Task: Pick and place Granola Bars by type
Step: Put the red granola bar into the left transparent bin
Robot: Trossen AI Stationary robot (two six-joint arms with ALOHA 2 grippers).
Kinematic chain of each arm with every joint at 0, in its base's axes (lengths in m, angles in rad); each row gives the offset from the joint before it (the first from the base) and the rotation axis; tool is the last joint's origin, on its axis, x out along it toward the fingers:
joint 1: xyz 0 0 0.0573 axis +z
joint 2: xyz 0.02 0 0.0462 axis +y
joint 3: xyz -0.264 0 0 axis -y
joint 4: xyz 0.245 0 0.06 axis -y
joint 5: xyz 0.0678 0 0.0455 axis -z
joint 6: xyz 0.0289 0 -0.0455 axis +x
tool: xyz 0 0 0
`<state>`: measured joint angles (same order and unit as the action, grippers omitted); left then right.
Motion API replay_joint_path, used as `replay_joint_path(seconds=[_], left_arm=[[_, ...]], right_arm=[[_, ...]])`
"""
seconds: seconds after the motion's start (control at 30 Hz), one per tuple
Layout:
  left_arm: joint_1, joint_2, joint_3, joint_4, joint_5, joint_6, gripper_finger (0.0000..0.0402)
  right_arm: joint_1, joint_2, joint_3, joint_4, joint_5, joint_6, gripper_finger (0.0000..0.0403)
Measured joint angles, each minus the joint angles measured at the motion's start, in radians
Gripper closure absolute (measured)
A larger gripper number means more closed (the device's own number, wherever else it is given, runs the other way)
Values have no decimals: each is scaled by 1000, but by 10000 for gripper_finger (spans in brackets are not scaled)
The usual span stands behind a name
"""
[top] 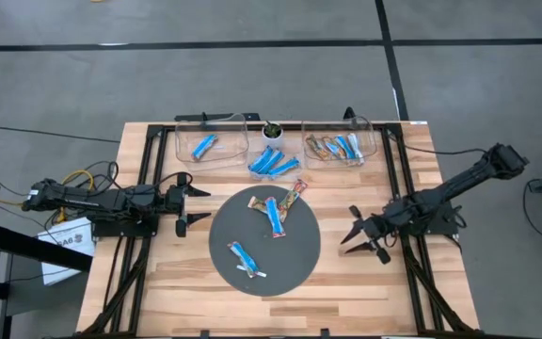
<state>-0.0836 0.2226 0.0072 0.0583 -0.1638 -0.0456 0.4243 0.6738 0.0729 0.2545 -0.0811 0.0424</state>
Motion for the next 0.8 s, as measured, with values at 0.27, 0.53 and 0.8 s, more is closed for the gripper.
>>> replay_joint_path(seconds=[0.27, 0.53, 0.8], left_arm=[[0, 0, 0, 0, 0, 0, 107], [0, 0, 0, 0, 0, 0, 107], [0, 0, 0, 0, 0, 0, 107]], right_arm=[[-20, -175, -65, -48, -2, -25, 278], [-77, -356, -65, -233, 7, -62, 278], [-125, -412, -65, -242, 84, -108, 278]])
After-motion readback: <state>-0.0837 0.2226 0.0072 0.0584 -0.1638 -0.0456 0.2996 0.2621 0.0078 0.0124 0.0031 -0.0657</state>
